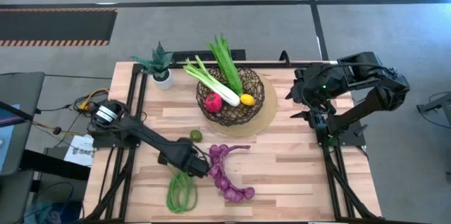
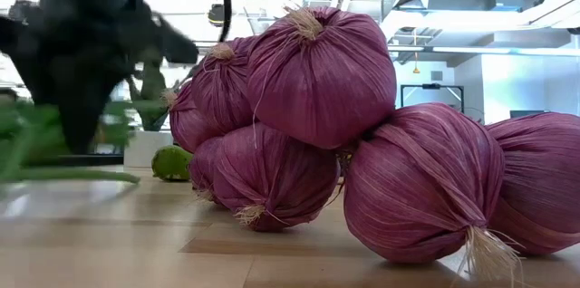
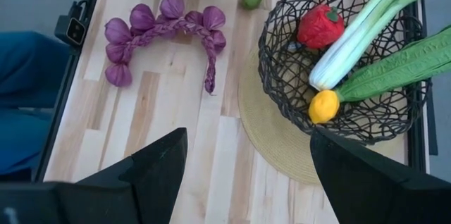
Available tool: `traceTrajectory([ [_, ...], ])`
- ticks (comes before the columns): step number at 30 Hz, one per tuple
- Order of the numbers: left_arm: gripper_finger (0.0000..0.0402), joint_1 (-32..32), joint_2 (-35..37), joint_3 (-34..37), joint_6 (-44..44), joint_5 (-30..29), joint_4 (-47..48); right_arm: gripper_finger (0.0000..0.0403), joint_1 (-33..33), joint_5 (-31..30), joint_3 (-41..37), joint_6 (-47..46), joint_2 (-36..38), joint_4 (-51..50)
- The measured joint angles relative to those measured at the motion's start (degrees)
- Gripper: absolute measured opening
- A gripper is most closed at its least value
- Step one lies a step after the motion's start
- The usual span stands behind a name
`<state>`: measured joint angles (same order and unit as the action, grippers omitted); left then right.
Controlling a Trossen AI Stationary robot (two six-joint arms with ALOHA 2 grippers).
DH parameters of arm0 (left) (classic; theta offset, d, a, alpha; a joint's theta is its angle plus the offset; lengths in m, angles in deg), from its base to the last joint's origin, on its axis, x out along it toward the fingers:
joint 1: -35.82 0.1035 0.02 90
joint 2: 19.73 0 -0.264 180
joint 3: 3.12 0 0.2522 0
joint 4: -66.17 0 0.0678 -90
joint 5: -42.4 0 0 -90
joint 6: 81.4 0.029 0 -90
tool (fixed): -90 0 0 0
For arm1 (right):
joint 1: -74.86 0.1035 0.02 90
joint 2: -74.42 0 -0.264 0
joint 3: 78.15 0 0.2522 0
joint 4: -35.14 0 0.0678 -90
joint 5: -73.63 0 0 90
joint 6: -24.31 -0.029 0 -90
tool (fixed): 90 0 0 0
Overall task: Build produce basket
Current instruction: Put the string beans into the basket
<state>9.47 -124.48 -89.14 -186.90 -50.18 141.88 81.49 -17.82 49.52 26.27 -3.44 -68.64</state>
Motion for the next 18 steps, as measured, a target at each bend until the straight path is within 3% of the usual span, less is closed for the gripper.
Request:
traceTrajectory([
  [7,0.0005,-1.3,0.1,-14.6,-0.7,-4.6,19.0,0.0317,0.0,0.0,0.0,-0.1,0.0,0.0],
  [10,0.0005,-2.7,0.1,-22.0,-2.9,-9.1,27.2,0.0317,0.0,0.0,0.0,-0.1,0.0,0.0],
  [18,0.0005,-4.5,1.9,-33.5,-1.5,-26.3,28.0,0.0317,0.0,0.0,0.0,-0.8,0.0,0.0],
])
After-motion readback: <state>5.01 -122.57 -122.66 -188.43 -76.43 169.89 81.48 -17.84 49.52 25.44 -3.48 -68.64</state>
